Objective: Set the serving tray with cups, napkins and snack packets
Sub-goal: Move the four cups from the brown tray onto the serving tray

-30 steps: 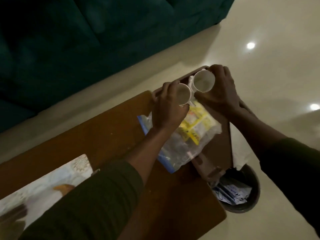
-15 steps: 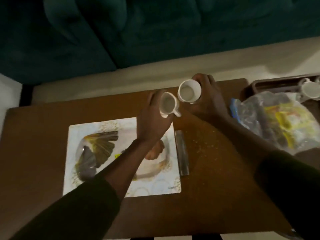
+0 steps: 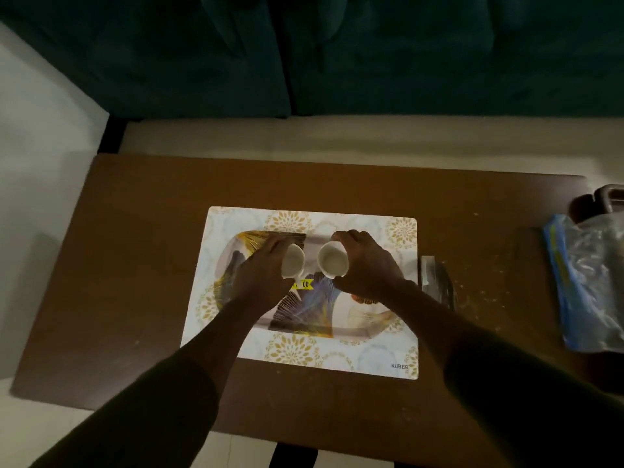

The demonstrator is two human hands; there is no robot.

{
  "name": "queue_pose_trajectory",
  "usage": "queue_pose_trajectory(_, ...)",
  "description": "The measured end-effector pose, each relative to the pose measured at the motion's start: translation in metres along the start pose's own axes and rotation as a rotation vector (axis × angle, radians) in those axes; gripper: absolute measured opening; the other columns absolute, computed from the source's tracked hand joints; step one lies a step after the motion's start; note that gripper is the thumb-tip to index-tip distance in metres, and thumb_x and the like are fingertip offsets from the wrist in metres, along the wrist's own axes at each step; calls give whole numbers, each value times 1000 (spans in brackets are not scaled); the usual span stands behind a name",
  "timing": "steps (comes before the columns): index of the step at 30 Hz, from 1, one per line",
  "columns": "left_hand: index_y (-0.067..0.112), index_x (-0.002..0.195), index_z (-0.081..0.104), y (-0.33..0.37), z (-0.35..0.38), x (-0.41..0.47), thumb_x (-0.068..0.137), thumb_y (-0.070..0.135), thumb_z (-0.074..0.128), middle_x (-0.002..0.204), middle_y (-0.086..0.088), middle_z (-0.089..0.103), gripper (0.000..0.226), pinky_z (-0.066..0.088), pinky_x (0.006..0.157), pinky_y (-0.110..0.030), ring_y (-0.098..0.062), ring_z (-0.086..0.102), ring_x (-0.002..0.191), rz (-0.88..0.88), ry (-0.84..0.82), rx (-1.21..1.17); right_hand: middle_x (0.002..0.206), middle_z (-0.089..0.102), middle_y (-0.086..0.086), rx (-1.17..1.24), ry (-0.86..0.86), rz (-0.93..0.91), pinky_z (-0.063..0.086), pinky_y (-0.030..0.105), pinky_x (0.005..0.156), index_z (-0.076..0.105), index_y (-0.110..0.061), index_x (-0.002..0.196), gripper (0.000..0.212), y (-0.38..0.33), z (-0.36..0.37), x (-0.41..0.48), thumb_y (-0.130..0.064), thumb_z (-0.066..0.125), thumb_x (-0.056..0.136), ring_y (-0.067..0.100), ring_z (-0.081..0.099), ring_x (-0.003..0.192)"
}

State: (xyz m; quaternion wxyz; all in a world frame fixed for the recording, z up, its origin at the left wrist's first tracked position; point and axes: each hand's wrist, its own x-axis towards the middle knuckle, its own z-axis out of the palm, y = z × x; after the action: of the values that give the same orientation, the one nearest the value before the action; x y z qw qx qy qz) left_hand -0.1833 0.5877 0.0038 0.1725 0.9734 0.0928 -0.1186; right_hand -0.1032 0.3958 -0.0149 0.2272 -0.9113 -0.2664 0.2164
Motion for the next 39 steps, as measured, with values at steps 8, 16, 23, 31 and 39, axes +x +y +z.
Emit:
queue_pose_trajectory(8,23,142,38,-7,11,3,80,40,72,146,2,43,73,46,94,-48,-23,55,124,-38,37,13,130,57,-2,-161,-79,-152,46,41,92,48,-26,129,72,-3,2,11,-11,74,63,24,48,116)
queue_pose_trajectory(16,33,144,38,-19,4,-5,77,-3,60,156,7,29,79,45,96,-49,-25,42,133,128,-34,46,134,46,4,-103,157,90,45,40,93,45,-25,132,72,-21,7,-18,-36,77,68,26,46,119)
queue_pose_trajectory(23,10,135,46,-8,11,0,70,38,83,128,-14,52,79,38,75,-27,-31,56,110,-271,71,-300,137,44,1,-157,147,164,42,38,90,43,-28,134,62,-36,27,-5,-30,69,78,28,45,119)
queue_pose_trajectory(31,22,145,42,-26,16,-4,80,13,76,134,-12,50,74,33,83,-23,-30,52,118,-152,56,-219,134,53,6,122,403,148,35,38,105,55,-17,128,66,-35,32,-36,-17,81,68,27,44,127)
queue_pose_trajectory(39,13,127,52,-16,20,7,70,24,85,123,-6,58,66,47,77,-32,-23,58,110,-55,72,-401,122,65,7,232,338,202,45,37,95,55,-7,126,60,-43,28,-19,-28,78,75,21,58,112)
